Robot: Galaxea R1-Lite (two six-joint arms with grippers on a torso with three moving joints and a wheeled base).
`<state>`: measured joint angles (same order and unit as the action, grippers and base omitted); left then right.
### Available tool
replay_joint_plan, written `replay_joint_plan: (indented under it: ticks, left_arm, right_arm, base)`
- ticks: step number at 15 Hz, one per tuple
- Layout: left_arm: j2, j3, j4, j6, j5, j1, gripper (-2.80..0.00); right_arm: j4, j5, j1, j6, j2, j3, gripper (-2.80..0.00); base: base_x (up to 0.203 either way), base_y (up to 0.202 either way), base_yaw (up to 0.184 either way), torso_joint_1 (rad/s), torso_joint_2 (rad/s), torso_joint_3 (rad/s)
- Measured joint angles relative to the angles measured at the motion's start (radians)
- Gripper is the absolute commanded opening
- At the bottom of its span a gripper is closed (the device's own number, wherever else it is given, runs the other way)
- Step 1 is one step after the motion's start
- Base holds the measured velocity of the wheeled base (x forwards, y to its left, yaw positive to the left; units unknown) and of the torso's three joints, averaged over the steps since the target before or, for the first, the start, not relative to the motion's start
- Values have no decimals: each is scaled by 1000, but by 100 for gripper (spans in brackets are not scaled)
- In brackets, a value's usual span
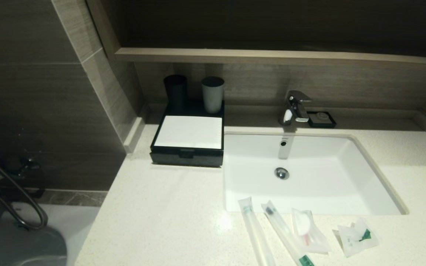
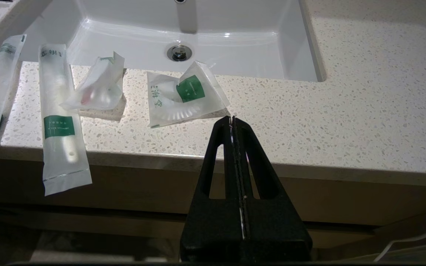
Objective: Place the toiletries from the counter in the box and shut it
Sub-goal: Open the drawer
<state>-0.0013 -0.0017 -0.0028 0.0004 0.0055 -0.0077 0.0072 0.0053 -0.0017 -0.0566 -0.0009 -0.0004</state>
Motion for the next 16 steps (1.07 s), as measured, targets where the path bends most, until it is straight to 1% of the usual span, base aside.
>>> replay_joint_plan:
  ticks: [16]
  left_arm:
    - [0,0,0,0,0,0,-280]
  right_arm:
    - [-1,0,0,1,0,0,-280]
  base:
    - [0,0,0,0,0,0]
